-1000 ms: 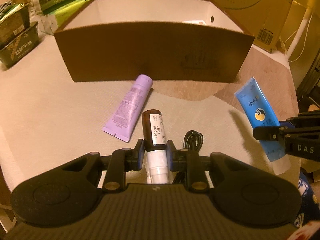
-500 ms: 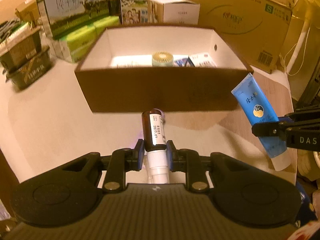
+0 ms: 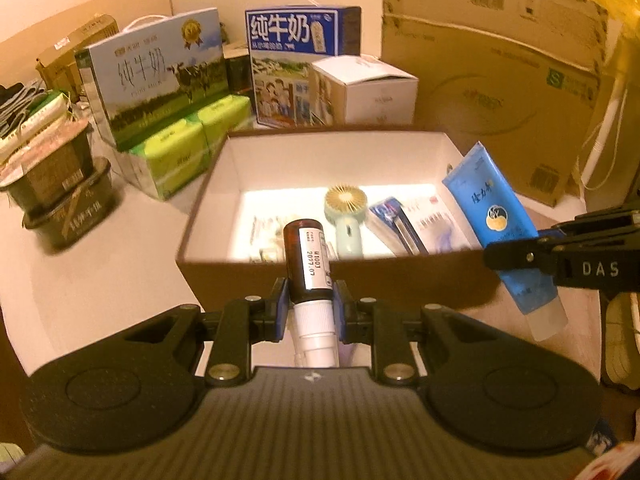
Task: Organize rigid objects
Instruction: 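Carry the brown-capped bottle and blue tube over the brown box with both tools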
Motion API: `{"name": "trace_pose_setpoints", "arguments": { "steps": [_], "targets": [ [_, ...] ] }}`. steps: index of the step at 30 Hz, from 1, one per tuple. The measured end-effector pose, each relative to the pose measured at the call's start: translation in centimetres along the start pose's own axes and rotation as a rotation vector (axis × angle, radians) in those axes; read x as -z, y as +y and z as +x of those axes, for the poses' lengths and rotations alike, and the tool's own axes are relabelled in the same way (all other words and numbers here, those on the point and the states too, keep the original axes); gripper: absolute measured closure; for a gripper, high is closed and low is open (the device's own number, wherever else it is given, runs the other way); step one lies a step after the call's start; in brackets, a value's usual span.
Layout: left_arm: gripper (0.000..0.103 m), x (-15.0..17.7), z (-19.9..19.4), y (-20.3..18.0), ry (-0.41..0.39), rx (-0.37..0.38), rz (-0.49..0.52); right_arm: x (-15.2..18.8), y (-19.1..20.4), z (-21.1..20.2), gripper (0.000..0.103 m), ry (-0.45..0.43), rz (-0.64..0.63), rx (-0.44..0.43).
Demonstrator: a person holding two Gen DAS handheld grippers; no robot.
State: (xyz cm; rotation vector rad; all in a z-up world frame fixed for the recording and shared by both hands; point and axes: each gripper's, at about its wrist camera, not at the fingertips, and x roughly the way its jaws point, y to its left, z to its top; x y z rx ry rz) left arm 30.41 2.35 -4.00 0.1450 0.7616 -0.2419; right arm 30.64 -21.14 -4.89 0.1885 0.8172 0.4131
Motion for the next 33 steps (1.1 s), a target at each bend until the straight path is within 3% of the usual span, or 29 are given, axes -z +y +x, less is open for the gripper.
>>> {"name": "trace_pose_setpoints", "arguments": {
  "steps": [7,17,33],
  "targets": [
    [0.083,-3.7,1.9,1.6,-0.015,-0.023,0.021,-4.5,0.2,2.5,0.091,-0.026,-0.003,0.002],
    [0.083,-6.9,6.1,1.3,0.005,-0.005,0.076,-7.8,-0.8,6.9,0.091,-0.005,0.005,0.033],
    [0.082,-6.4,12.6,-0.7,0.11,0.05,0.147,-7.1,-3.5,12.7,0.09,0.099,0.061,0.1]
  ]
}}
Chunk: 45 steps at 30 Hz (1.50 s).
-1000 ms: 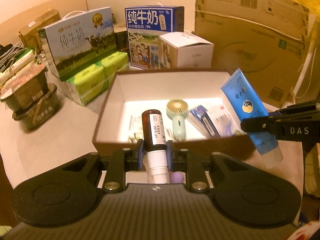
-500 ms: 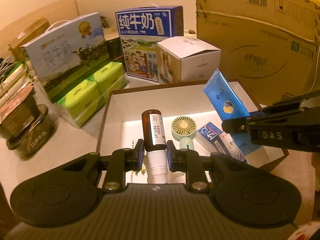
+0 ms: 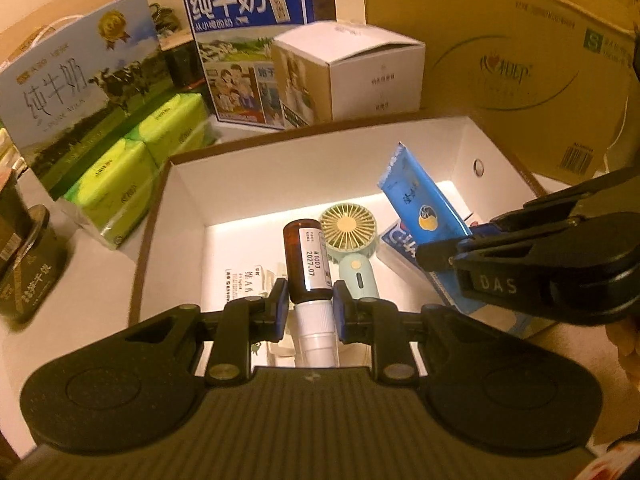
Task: Organize rigid objects
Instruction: 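Carry the brown-capped bottle and blue tube over the brown box with both tools, then lower both items into the box and open both tools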
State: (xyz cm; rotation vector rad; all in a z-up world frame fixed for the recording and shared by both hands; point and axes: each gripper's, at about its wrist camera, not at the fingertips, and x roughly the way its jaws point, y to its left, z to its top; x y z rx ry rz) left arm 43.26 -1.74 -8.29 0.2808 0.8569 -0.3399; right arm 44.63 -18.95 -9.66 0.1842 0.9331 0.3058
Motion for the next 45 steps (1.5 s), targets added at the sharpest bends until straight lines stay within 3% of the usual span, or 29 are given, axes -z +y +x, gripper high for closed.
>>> {"name": "trace_pose_setpoints", "arguments": {
  "steps": [8,10,12,19,22,27,31,35,45],
  "targets": [
    [0.082,0.3,2.7,-0.1,0.05,0.012,0.006,0.3,-0.3,1.7,0.09,0.046,-0.005,0.021],
    [0.078,0.5,2.8,-0.1,0.044,0.02,0.014,0.3,-0.2,1.9,0.09,0.049,-0.012,0.034],
    [0.066,0.6,2.7,-0.3,0.035,0.013,0.028,0.3,-0.4,2.0,0.09,0.05,0.003,0.039],
    [0.064,0.7,2.0,0.3,0.033,0.002,0.022,0.1,-0.5,0.7,0.089,0.035,0.009,0.022],
    [0.063,0.8,1.7,0.6,0.036,-0.005,0.013,0.4,-0.6,0.2,0.083,0.034,0.004,0.011],
    [0.06,1.2,1.1,1.1,0.043,-0.008,-0.01,1.1,-0.8,-0.4,0.063,0.034,0.011,0.005],
    [0.059,1.5,0.2,1.4,0.035,-0.004,-0.031,1.5,-1.0,-1.0,0.058,0.025,0.022,0.006],
    [0.051,2.0,-1.0,1.6,0.017,-0.004,-0.054,1.7,-1.0,-2.0,0.054,0.002,0.027,0.007],
    [0.049,4.2,-5.7,2.0,-0.056,0.003,-0.126,4.0,-0.4,-6.6,0.052,-0.09,0.025,-0.017]
  ]
}}
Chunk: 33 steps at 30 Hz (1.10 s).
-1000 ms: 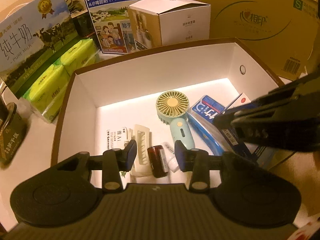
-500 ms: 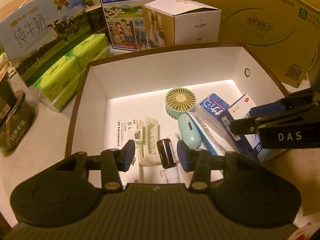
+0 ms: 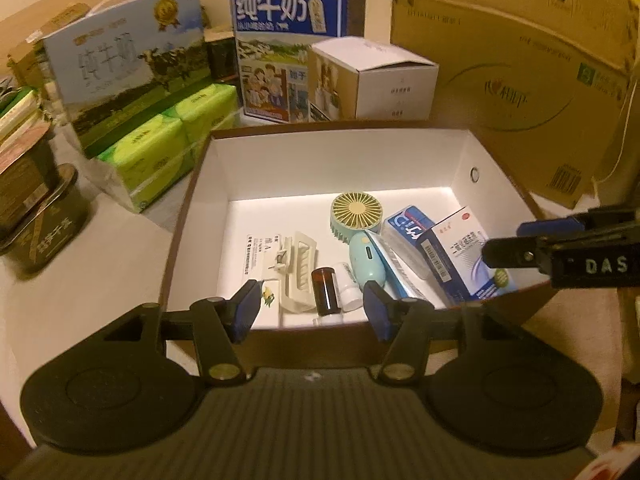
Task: Organize rigid objects
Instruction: 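Lower both items into the box and open both tools, then withdraw both tools from the box toward the purple tube and black cable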
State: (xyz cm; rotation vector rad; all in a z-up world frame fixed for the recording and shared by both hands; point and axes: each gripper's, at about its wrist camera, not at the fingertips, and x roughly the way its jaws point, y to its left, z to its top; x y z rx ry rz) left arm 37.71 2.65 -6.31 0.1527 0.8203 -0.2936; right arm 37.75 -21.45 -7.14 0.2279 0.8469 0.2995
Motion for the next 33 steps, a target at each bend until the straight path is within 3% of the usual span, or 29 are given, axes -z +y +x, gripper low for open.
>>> {"name": "trace_pose_setpoints", "arguments": {
  "steps": [10,19,33],
  "targets": [
    [0.049,4.7,-5.0,0.4,-0.014,0.004,-0.102,4.9,0.9,-5.2,0.051,-0.034,0.022,-0.03],
    [0.049,9.1,-8.8,-0.1,-0.006,-0.044,-0.141,9.2,2.3,-7.3,0.052,0.015,0.034,-0.073],
    [0.049,14.2,-11.8,-1.3,0.028,-0.04,-0.219,15.0,4.9,-8.0,0.052,0.124,0.014,-0.126]
  ]
}}
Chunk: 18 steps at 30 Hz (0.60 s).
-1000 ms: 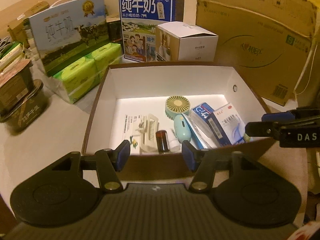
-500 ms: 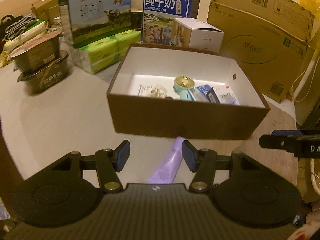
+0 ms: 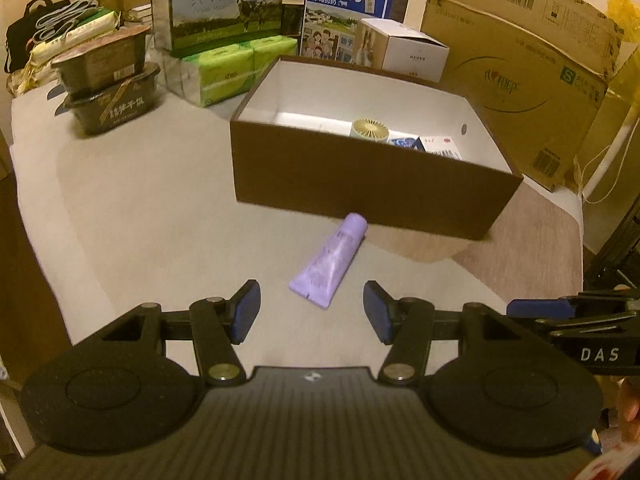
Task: Organize rigid objects
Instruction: 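Withdraw both tools from the box toward the purple tube and black cable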
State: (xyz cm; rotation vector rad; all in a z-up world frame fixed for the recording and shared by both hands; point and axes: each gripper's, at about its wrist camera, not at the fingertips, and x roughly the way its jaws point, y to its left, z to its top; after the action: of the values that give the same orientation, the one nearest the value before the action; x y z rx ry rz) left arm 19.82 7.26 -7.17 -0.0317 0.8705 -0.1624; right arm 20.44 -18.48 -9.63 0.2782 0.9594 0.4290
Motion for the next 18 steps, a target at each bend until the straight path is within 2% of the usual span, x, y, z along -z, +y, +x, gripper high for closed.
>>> {"name": "trace_pose_setpoints", "arguments": {
  "steps": [9,18],
  "targets": [
    [0.049,2.4,-0.6,-0.2,0.026,-0.024,-0.011,2.3,-0.1,0.5,0.052,0.049,0.021,-0.002],
    [0.049,4.0,1.3,-0.5,0.084,-0.048,-0.001,3.3,-0.3,2.1,0.052,0.075,0.049,0.004]
  ]
}}
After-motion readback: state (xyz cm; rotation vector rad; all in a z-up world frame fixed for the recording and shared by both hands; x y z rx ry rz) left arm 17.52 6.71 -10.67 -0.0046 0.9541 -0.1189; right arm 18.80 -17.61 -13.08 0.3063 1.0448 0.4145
